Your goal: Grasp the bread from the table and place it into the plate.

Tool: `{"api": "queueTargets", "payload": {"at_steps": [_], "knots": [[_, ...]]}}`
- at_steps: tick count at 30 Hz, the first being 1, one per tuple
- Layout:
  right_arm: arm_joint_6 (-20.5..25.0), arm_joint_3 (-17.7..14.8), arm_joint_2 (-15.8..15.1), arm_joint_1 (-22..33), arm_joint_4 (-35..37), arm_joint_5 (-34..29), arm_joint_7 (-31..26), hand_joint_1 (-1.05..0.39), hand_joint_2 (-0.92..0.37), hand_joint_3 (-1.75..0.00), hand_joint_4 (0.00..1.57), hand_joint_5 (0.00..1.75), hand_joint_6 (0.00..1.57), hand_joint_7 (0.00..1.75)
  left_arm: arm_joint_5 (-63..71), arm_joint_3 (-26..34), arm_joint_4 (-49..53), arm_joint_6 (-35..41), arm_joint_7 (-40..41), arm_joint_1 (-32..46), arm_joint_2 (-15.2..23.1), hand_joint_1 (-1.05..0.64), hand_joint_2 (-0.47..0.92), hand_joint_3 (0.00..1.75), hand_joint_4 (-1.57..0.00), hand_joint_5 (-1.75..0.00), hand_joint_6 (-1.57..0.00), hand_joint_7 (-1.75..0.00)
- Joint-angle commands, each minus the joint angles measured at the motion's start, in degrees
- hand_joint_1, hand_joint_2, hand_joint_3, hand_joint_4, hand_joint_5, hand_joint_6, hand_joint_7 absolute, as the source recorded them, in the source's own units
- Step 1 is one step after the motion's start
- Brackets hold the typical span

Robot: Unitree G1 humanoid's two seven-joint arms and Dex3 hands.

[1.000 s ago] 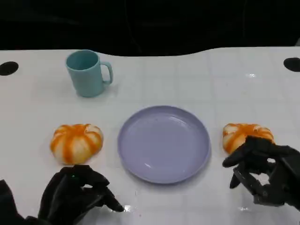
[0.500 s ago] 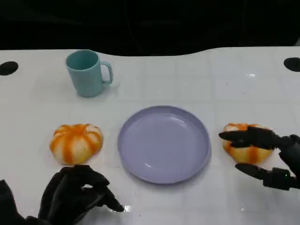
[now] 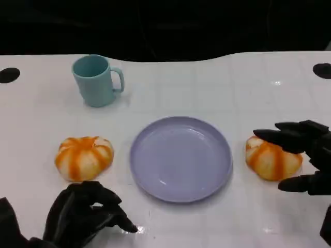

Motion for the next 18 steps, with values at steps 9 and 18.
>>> {"api": "queueTargets", "payload": {"at_steps": [9, 18], "knots": [[4.11, 9.07, -2.01, -7.83, 8.22, -12.60, -8.05, -0.53, -0.82, 0.00, 0.03, 0.23, 0.23, 0.01, 0.40, 0.24, -0.12, -0.50, 0.56, 0.18, 0.39, -1.00, 0.57, 0.01, -1.57, -0.50, -1.57, -0.22], [4.41, 16.84, -0.44, -15.41, 20.52, -18.14, -17.39, -0.50, -0.78, 0.00, 0.12, 0.23, 0.28, 0.01, 0.33, 0.26, -0.54, -0.29, 0.61, 0.39, 0.36, -0.99, 0.56, 0.00, -1.57, -0.50, -1.57, -0.23]]}}
